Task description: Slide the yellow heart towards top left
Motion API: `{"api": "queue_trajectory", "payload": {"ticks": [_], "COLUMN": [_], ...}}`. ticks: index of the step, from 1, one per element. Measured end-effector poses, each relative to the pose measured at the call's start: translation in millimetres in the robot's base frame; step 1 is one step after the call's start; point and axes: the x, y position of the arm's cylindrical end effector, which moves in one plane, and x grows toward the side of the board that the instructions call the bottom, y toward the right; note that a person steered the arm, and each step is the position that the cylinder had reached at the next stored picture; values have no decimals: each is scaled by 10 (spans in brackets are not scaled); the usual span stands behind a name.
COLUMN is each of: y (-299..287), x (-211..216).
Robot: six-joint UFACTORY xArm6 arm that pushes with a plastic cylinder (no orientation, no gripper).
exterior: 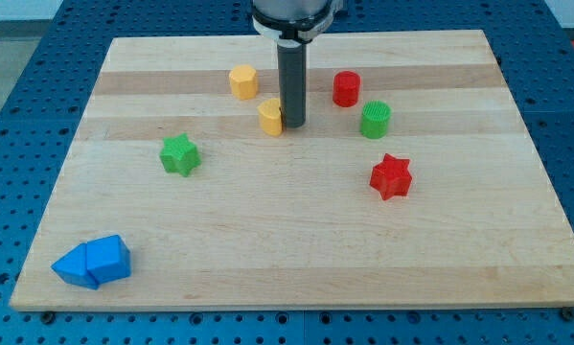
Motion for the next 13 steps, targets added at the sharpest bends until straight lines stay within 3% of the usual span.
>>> {"api": "queue_trajectory", "payload": {"ticks": [5, 7, 9, 11, 13], "y": [-756, -1110, -930, -903, -1393], "x": [247, -303, -855, -992, -1104]}}
